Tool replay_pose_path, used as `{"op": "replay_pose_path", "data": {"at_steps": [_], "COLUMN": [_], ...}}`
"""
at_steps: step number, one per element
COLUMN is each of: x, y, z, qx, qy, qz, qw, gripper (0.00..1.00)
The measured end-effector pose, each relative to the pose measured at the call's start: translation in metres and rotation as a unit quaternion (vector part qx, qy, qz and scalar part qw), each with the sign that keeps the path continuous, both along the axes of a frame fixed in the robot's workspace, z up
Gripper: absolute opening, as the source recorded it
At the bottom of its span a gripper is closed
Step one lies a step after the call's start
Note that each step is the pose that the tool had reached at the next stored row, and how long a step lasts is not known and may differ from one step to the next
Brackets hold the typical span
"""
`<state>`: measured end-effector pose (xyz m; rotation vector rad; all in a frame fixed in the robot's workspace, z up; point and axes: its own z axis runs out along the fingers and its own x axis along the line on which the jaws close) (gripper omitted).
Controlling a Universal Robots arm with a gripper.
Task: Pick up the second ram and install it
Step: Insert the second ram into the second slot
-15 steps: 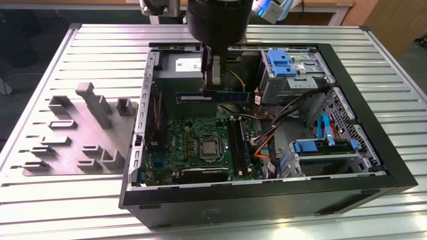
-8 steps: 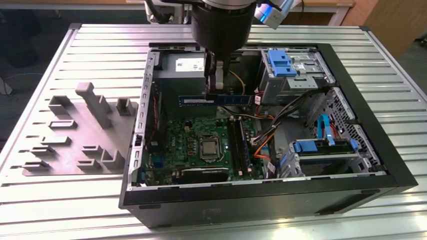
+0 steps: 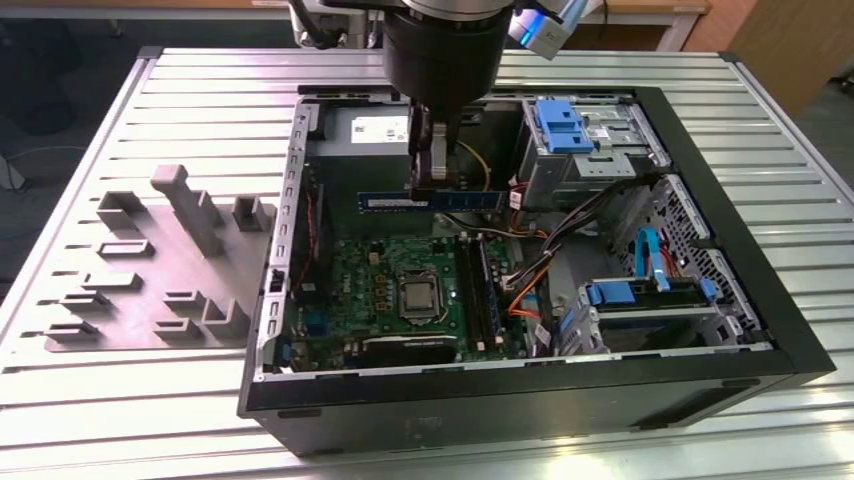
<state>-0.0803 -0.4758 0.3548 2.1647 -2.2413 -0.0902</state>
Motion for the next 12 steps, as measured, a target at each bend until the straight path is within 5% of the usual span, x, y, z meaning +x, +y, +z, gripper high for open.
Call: {"op": "replay_pose_path", "data": {"at_steps": [7, 12], "x": [0.0000, 0.0000], "y": [0.0000, 0.0000], "z": [-0.0002, -0.0008], "qx": [0.0000, 0.0000], "qy": [0.0000, 0.0000], "qz": [-0.003, -0.044], "qw": [1.0000, 0.9990], "gripper": [0.12, 0.12]}}
